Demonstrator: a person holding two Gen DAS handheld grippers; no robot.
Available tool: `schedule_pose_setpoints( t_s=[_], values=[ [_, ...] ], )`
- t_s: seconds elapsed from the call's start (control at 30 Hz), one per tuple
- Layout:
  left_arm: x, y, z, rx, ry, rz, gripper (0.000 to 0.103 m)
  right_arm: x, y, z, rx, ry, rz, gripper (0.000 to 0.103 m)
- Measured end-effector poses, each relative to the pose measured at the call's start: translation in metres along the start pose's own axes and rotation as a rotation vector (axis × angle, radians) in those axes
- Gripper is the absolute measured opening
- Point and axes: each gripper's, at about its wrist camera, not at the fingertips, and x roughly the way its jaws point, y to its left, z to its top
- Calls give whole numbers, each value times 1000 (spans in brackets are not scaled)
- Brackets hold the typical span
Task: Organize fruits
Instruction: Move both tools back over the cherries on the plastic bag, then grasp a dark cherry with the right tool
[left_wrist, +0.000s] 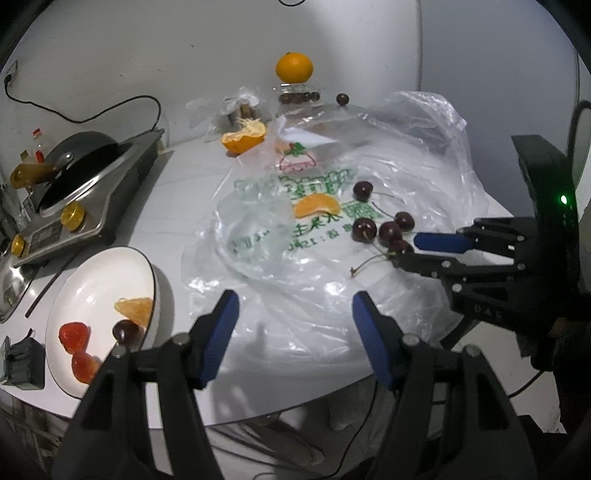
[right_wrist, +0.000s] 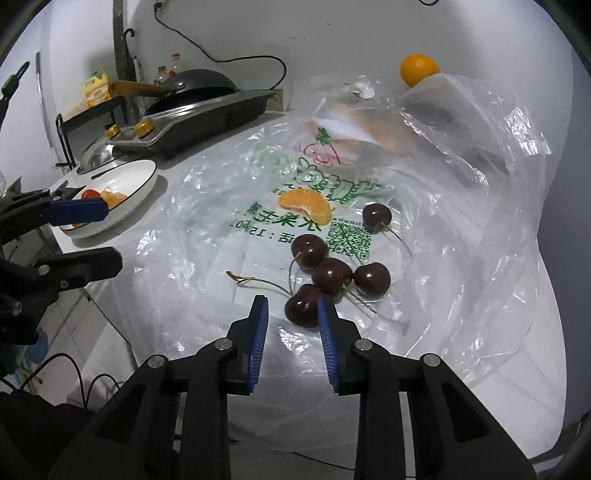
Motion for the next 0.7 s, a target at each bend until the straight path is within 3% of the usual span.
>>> schedule_pose_setpoints(
  t_s=[0.7],
  values=[
    [5,3,4,-2,15,17,65,26,-5,3,20,56,33,33]
  ],
)
